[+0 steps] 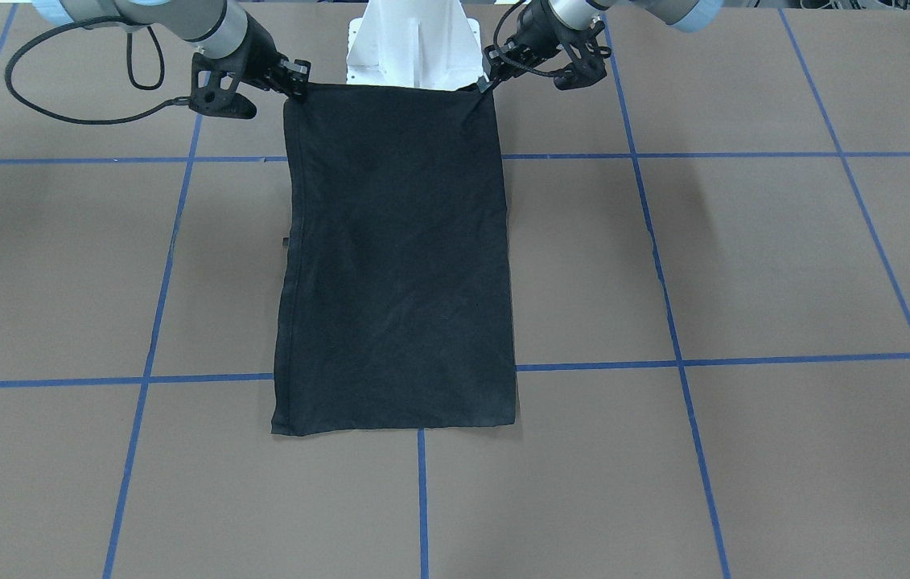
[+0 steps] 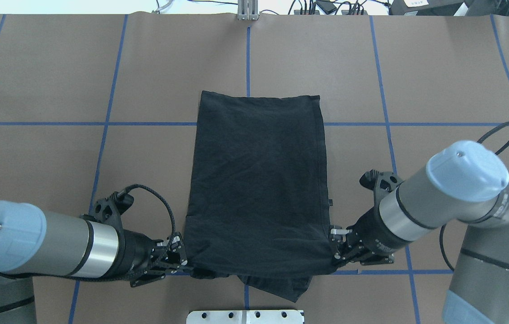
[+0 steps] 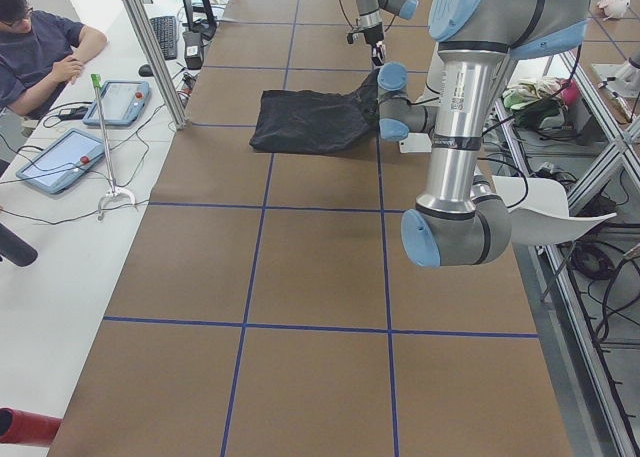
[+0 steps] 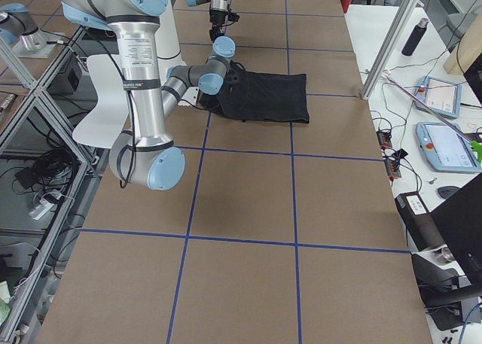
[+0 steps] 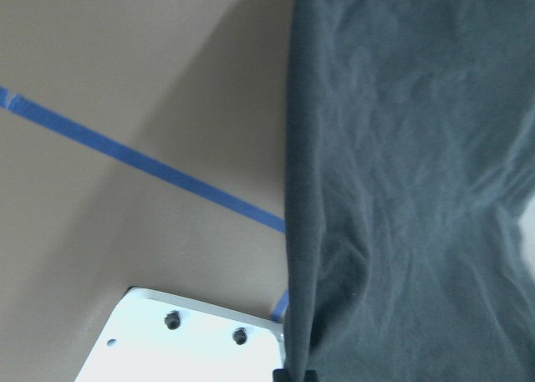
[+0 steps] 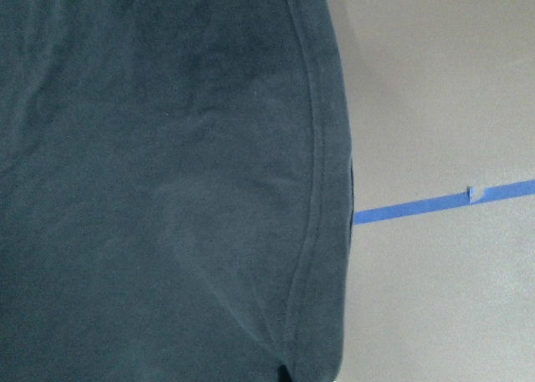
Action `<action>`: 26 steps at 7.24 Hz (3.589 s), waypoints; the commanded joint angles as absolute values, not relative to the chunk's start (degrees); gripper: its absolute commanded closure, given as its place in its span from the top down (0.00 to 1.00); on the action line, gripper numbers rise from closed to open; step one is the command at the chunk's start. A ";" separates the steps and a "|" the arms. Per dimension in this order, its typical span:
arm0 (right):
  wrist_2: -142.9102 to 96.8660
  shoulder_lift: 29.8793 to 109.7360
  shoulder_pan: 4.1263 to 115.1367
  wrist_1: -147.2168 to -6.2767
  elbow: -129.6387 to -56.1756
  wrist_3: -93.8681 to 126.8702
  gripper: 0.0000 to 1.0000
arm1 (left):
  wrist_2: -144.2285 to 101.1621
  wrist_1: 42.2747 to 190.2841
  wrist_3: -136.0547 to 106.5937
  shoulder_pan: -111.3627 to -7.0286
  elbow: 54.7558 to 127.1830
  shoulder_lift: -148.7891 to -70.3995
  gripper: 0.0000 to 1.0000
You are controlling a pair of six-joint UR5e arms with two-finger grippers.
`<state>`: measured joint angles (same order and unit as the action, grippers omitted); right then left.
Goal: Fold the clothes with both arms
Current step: 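Lift the near end with both grippers and fold it away from the robot, then lay the folded end on the far half and open both grippers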
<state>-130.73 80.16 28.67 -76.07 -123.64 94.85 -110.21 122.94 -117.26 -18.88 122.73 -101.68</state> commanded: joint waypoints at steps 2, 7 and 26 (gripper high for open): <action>-132.80 71.76 38.56 -76.29 -116.77 94.75 0.00 | -110.65 122.78 -115.24 -30.99 115.54 -110.08 0.00; -132.89 54.96 50.08 -75.94 -94.69 90.89 0.00 | -110.74 124.10 -109.51 -42.35 96.81 -120.73 0.00; -129.81 43.51 54.49 -63.28 -62.58 87.36 1.00 | -106.79 146.43 -109.95 -45.95 63.19 -134.47 1.00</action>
<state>-129.76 43.62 53.98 -63.55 -62.54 87.31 -106.73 146.47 -110.28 -44.90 63.33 -134.43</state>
